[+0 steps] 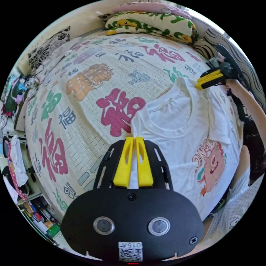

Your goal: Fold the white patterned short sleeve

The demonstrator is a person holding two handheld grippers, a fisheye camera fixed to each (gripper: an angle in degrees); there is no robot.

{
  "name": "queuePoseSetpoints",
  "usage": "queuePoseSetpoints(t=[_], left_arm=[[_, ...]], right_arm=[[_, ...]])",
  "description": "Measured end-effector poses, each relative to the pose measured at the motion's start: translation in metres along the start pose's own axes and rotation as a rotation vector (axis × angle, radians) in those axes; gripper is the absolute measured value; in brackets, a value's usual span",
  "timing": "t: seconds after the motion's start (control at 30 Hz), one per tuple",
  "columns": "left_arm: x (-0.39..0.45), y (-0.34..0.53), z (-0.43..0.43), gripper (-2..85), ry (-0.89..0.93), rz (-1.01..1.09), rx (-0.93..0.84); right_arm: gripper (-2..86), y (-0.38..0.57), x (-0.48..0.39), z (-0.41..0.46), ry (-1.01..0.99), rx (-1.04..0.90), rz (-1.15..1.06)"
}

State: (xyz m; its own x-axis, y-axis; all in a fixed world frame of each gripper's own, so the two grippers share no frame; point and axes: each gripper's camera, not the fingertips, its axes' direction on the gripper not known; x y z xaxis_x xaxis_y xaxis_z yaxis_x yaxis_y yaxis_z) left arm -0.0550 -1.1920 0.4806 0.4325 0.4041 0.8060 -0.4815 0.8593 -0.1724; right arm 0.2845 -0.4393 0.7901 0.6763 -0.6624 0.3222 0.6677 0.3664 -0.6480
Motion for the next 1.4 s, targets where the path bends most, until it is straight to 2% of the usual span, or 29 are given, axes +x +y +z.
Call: queuePoseSetpoints(t=[0.13, 0.37, 0.6, 0.77, 0.93, 1.07, 1.17, 1.27, 1.4], left_arm=[[0.01, -0.009, -0.022, 0.6, -0.056, -0.019, 0.03], [0.014, -0.03, -0.106, -0.1, -0.095, -0.156, 0.216], [0.065, 0.004, -0.137, -0.1, -0.146, -0.091, 0.239], [0.129, 0.108, -0.185, 0.0, -0.055, 0.028, 0.321], [0.218, 0.231, -0.23, 0.0, 0.012, 0.157, 0.345], [0.302, 0.332, -0.247, 0.1, 0.023, 0.242, 0.32], [0.341, 0.386, -0.243, 0.1, 0.072, 0.2, 0.279], [0.371, 0.422, -0.235, 0.1, 0.085, 0.173, 0.212], [0.406, 0.442, -0.233, 0.1, 0.029, 0.229, 0.137]], right_arm=[[0.4, 0.016, -0.011, -0.034, 0.123, 0.001, -0.009], [-0.4, 0.047, -0.004, -0.126, 0.12, 0.163, 0.192], [-0.1, 0.114, -0.05, -0.166, 0.151, 0.168, 0.136], [0.0, 0.233, -0.116, -0.221, -0.013, 0.251, 0.027], [0.2, 0.358, -0.211, -0.245, -0.067, 0.222, -0.126], [0.5, 0.456, -0.301, -0.224, -0.074, 0.118, -0.213], [0.6, 0.51, -0.344, -0.2, -0.114, 0.063, -0.2], [0.8, 0.549, -0.369, -0.182, -0.156, 0.027, -0.159], [1.3, 0.578, -0.391, -0.172, -0.099, -0.001, -0.15]])
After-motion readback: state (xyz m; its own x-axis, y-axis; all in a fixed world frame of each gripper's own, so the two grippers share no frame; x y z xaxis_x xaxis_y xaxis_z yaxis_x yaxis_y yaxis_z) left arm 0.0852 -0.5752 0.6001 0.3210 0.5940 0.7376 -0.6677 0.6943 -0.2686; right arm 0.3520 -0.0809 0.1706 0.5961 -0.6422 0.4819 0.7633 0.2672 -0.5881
